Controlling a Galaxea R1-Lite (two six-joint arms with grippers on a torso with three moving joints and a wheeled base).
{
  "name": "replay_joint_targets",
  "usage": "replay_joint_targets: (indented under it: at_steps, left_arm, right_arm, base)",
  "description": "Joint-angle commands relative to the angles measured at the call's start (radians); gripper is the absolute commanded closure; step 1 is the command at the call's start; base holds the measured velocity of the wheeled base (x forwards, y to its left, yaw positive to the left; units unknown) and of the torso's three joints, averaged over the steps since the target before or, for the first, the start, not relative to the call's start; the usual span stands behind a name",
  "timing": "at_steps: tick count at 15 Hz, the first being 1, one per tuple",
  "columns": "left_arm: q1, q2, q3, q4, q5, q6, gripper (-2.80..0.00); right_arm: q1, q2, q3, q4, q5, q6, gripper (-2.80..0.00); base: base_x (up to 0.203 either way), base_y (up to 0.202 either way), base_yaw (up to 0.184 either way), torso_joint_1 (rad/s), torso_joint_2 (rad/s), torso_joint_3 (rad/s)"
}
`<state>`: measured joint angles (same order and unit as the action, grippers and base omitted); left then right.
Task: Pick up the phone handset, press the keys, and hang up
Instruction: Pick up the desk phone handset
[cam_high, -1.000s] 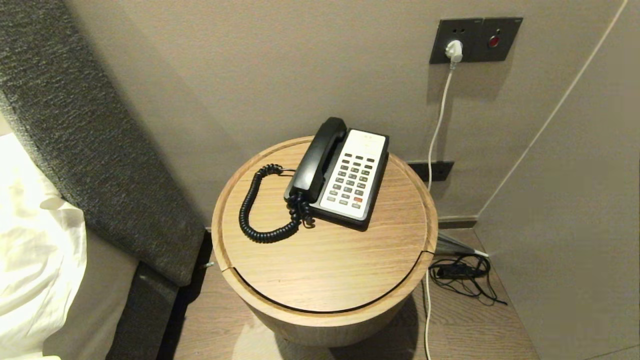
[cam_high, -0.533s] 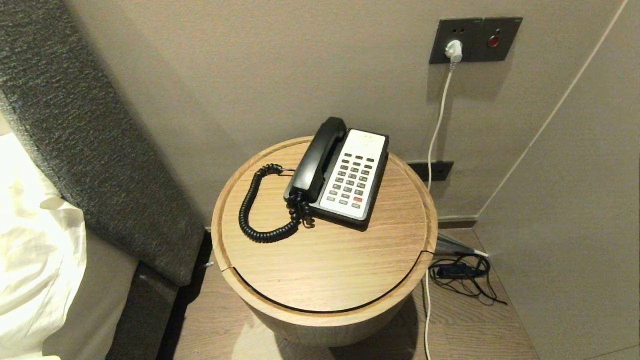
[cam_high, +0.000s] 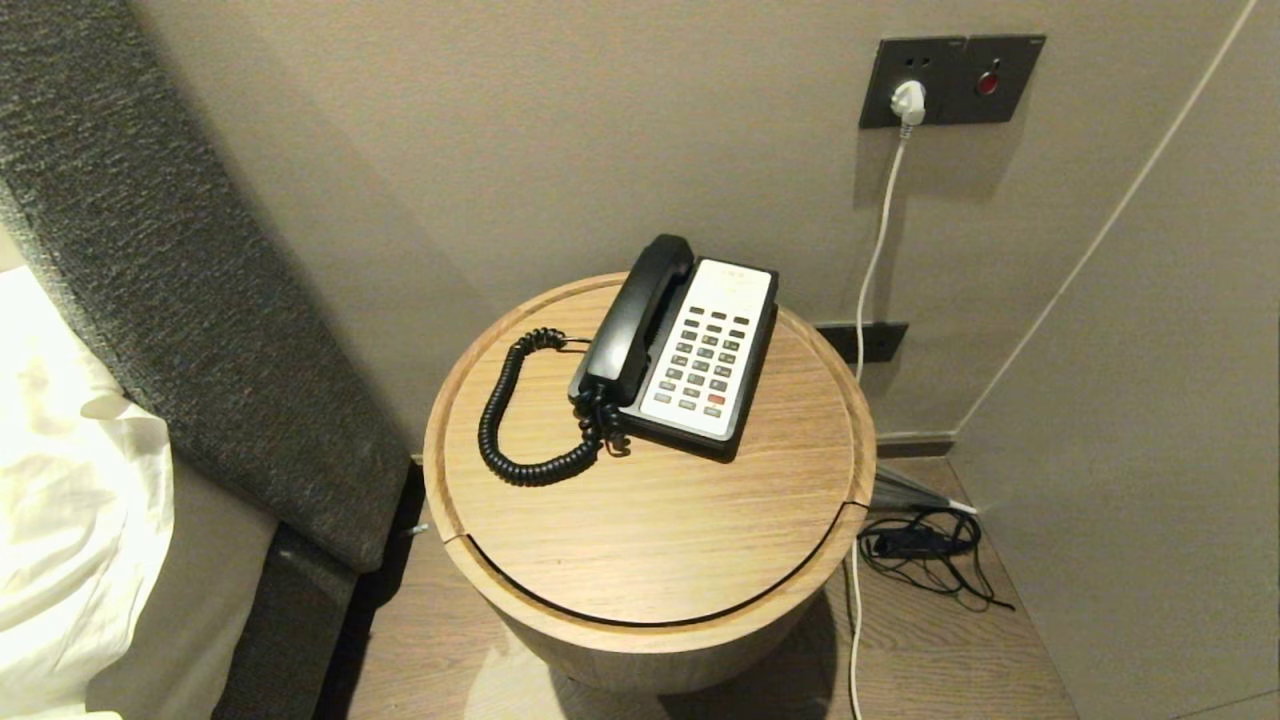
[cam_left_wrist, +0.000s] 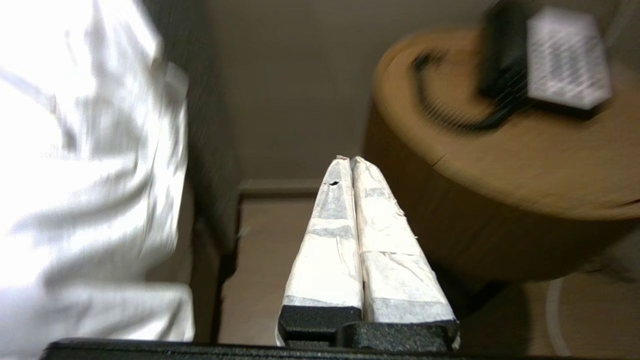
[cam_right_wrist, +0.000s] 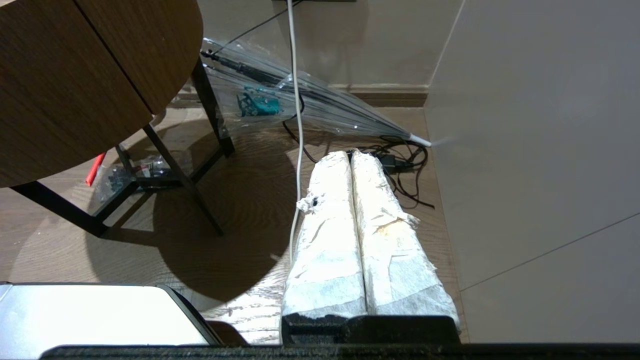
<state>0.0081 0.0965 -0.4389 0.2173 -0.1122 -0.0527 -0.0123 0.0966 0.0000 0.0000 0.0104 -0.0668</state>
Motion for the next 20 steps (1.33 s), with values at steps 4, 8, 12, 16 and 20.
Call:
replay_joint_targets:
  at_steps: [4, 8, 12, 16, 20]
  left_arm:
    - [-0.002, 0.627, -0.621, 0.238, -0.167, -0.1, 0.0]
    - [-0.091, 1.084, -0.941, 0.367, -0.344, -0.167, 0.0]
    - [-0.303, 1.38, -1.09, 0.412, -0.359, -0.189, 0.0]
    - [-0.435, 1.584, -1.329, 0.429, -0.275, -0.192, 0.0]
    - [-0.547, 1.725, -1.467, 0.446, -0.062, -0.138, -2.8]
  right_arm:
    - [0.0, 0.002, 0.0, 0.0, 0.0, -0.001, 0.0]
    - [0.0, 0.002, 0.0, 0.0, 0.0, -0.001, 0.0]
    - [0.0, 0.002, 0.0, 0.0, 0.0, -0.001, 0.0]
    - [0.0, 0.002, 0.0, 0.0, 0.0, -0.001, 0.0]
    - [0.0, 0.002, 0.0, 0.0, 0.0, -0.001, 0.0]
  base:
    - [0.0, 0.0, 0.0, 0.0, 0.0, 0.0]
    - [0.0, 0.0, 0.0, 0.0, 0.0, 0.0]
    - [0.0, 0.0, 0.0, 0.0, 0.0, 0.0]
    - [0.0, 0.0, 0.0, 0.0, 0.0, 0.0]
    - [0.0, 0.0, 0.0, 0.0, 0.0, 0.0]
